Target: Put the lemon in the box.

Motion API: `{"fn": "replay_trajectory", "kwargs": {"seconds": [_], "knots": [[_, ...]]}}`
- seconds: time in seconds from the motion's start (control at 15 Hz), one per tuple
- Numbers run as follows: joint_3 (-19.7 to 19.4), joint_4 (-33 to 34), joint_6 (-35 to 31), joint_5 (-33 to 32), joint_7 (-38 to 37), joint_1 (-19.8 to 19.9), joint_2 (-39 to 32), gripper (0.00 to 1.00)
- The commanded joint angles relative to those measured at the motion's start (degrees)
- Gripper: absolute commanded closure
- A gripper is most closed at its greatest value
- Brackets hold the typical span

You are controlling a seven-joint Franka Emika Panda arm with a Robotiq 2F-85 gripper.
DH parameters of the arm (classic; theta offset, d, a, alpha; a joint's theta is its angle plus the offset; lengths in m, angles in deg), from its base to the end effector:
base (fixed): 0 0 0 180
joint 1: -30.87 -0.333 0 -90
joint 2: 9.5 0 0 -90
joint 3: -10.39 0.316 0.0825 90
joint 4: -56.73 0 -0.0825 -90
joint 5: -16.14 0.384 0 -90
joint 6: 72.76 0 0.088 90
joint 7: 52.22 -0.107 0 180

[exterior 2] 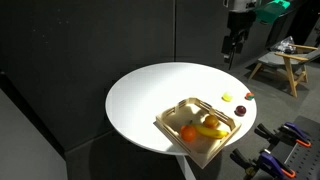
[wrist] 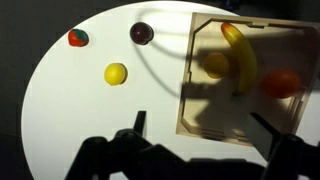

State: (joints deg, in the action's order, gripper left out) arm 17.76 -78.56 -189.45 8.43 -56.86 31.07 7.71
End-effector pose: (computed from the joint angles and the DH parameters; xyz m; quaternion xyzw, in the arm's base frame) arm 0.4460 0.0501 0.4418 0.9956 0.0499 -0.0059 0.0796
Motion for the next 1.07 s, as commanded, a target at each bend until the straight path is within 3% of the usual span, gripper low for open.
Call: {"fn": "replay_trajectory", "kwargs": {"seconds": [0.0,1.0], "knots": [[-1.0,0.1,0.2,-0.3,-0.3,-1.1,0.0,0.0],[-1.4,1.2,0.3,0.3,0.3,-1.2,-1.1,0.0]]}}
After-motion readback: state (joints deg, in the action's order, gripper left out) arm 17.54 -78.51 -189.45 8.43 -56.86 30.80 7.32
